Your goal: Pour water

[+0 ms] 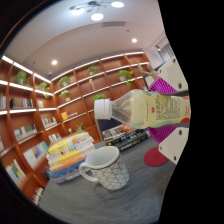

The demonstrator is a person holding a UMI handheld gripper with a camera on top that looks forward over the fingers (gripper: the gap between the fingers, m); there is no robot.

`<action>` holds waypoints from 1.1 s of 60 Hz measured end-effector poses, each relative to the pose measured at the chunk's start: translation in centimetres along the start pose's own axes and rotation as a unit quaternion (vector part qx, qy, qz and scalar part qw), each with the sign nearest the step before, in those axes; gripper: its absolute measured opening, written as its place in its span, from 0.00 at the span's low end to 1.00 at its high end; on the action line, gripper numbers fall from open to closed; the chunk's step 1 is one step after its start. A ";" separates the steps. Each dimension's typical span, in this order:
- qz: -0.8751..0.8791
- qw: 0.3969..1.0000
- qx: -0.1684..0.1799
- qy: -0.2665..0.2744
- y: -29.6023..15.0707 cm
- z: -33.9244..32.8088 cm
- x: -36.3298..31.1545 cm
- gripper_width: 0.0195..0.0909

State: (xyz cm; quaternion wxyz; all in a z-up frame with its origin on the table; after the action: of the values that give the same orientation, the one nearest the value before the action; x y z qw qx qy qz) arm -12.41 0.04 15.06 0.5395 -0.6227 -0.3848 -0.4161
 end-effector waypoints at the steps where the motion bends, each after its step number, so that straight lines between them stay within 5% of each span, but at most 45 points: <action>1: -0.023 1.000 0.005 0.001 0.2 0.5 0.2 0.22; 24: -0.409 0.910 0.056 0.048 -4.2 3.4 0.5 0.22; 37: -0.479 0.872 0.068 0.074 -5.1 3.7 0.8 0.22; 51: -0.386 0.917 0.061 0.075 -4.4 3.3 1.6 0.22; 66: 0.093 0.994 0.047 -0.016 -3.3 2.4 4.0 0.25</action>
State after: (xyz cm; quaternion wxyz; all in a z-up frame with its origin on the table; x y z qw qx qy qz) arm -13.81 2.96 19.80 0.5988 -0.6361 -0.3528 -0.3352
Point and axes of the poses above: the point between the fingertips, and its own axes, seen from behind it with the camera up: x to the right, y down, z forward, the way the camera looks, the point moved 5 cm from there along -z, backward, against the way the camera looks, and after that the axes turned 2 degrees about y, right-handed, at the moved point
